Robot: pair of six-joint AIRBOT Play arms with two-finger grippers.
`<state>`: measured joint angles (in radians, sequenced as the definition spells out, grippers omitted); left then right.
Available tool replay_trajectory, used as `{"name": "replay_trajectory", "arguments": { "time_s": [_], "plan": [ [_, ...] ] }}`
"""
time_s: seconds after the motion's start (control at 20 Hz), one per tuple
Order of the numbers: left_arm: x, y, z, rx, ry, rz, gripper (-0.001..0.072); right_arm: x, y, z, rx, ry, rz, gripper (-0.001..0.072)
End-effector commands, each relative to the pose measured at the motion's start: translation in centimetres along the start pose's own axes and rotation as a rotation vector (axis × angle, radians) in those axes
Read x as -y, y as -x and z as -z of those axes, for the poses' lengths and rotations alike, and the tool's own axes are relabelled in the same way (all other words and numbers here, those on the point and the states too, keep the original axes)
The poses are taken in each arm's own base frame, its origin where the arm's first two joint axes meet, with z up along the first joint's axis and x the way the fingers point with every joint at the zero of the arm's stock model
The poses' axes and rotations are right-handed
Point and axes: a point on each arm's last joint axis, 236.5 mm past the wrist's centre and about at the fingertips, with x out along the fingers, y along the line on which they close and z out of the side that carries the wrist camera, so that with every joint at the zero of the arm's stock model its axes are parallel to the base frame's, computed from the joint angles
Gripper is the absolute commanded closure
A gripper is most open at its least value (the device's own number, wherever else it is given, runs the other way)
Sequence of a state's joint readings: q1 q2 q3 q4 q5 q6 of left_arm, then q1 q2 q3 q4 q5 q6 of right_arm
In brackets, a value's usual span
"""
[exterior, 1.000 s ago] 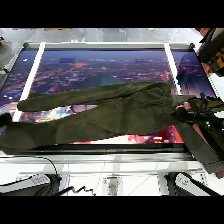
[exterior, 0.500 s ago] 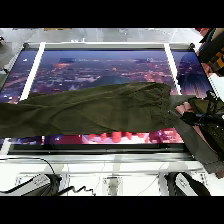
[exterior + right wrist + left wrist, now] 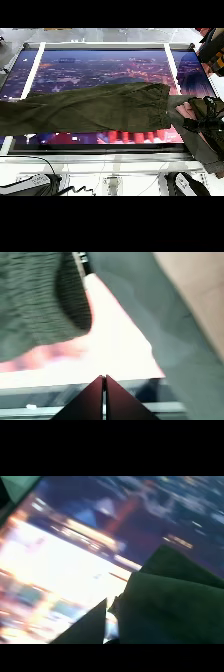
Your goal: Fold the clothes and pants, and hang the long-sleeved shirts on hangers.
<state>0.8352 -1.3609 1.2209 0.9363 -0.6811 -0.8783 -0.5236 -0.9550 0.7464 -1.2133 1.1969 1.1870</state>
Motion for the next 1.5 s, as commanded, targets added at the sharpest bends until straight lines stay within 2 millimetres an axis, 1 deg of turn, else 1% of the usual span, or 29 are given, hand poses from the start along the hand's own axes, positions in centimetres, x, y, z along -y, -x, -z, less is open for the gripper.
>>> {"name": "replay_trajectory", "arguments": {
  "time_s": [0.0, 0.05, 0.1, 0.15, 0.2, 0.25, 0.3, 0.35, 0.4, 0.5, 0.6, 0.75, 0.8, 0.9, 0.95, 1.05, 1.1, 1.15, 1.2, 1.25, 1.3, 1.45],
  "plan": [
    [1.0, -1.9, 1.9, -0.051, 0.084, 0.071, -0.0013, -2.7, -1.1, 0.2, 0.015, -0.094, -0.129, 0.0537],
    [1.2, -1.8, 1.9, -0.055, 0.081, 0.077, -0.0013, -2.9, -1.9, 0.5, 0.017, -0.163, -0.145, 0.0338],
    [1.4, -1.3, 1.6, -0.049, 0.075, 0.08, -0.0013, -2.7, -2.9, 1.3, 0.002, -0.239, -0.144, 0.0285],
    [1.5, -0.6, 0.9, -0.032, 0.067, 0.076, -0.0011, -2.5, -3.8, 2.5, -0.027, -0.289, -0.141, 0.0284],
    [1.4, 0.2, 0.2, -0.014, 0.058, 0.068, -0.0009, -2.5, -4.9, 3.7, -0.059, -0.331, -0.144, 0.0271],
    [1.2, 1.3, -0.4, 0.003, 0.046, 0.057, -0.0007, -2.5, -5.8, 4.5, -0.074, -0.369, -0.153, 0.0248],
    [1.3, 2.4, -0.6, 0.003, 0.03, 0.054, -0.0006, -2.7, -6.8, 4.6, -0.065, -0.413, -0.173, 0.0247],
    [1.3, 3.3, -0.5, -0.01, 0.02, 0.058, -0.0003, -3.0, -7.6, 4.1, -0.038, -0.473, -0.201, 0.0208],
    [1.5, 4.1, 0.2, -0.041, 0.031, 0.073, 0.0016, -3.1, -8.3, 3.3, -0.009, -0.531, -0.225, 0.0162],
    [2.0, 5.3, 2.1, -0.127, 0.108, 0.115, 0.0119, -2.7, -9.5, 1.6, 0.041, -0.633, -0.253, 0.0153],
    [1.4, 6.2, 4.9, -0.242, 0.17, 0.11, 0.0122, -2.2, -10.5, 0.8, 0.063, -0.701, -0.264, 0.0161],
    [-1.4, 8.4, 9.7, -0.438, 0.232, 0.012, 0.0122, -2.1, -10.9, -0.5, 0.112, -0.68, -0.288, 0.0162],
    [-2.3, 9.3, 11.0, -0.488, 0.251, -0.013, 0.0122, -1.9, -10.9, -0.9, 0.134, -0.672, -0.284, 0.0161],
    [-3.4, 11.0, 12.6, -0.544, 0.293, -0.031, 0.0122, -1.3, -10.9, -1.3, 0.16, -0.67, -0.267, 0.0162],
    [-3.9, 11.7, 13.2, -0.549, 0.329, -0.045, 0.0122, -1.2, -10.9, -1.4, 0.165, -0.667, -0.262, 0.0216],
    [-4.6, 12.5, 14.7, -0.557, 0.389, -0.067, 0.0122, -1.1, -10.9, -1.5, 0.172, -0.67, -0.257, 0.0534],
    [-4.8, 12.6, 16.0, -0.57, 0.417, -0.073, 0.0122, -0.7, -10.9, -1.7, 0.185, -0.674, -0.248, 0.0616],
    [-5.0, 12.4, 17.4, -0.582, 0.444, -0.078, 0.0122, -0.3, -10.9, -2.0, 0.201, -0.677, -0.235, 0.0647],
    [-5.3, 12.0, 18.8, -0.589, 0.469, -0.088, 0.0122, -0.1, -10.9, -2.1, 0.212, -0.679, -0.226, 0.0661],
    [-5.7, 11.3, 19.8, -0.58, 0.484, -0.104, 0.0121, 0.0, -10.9, -2.2, 0.215, -0.675, -0.223, 0.0684],
    [-6.2, 10.5, 20.6, -0.563, 0.498, -0.121, 0.0121, -0.1, -10.9, -2.2, 0.216, -0.642, -0.224, 0.0684],
    [-6.5, 7.8, 21.2, -0.471, 0.576, -0.124, 0.0121, -1.1, -10.2, -2.2, 0.222, -0.512, -0.242, 0.0685]
  ]
}}
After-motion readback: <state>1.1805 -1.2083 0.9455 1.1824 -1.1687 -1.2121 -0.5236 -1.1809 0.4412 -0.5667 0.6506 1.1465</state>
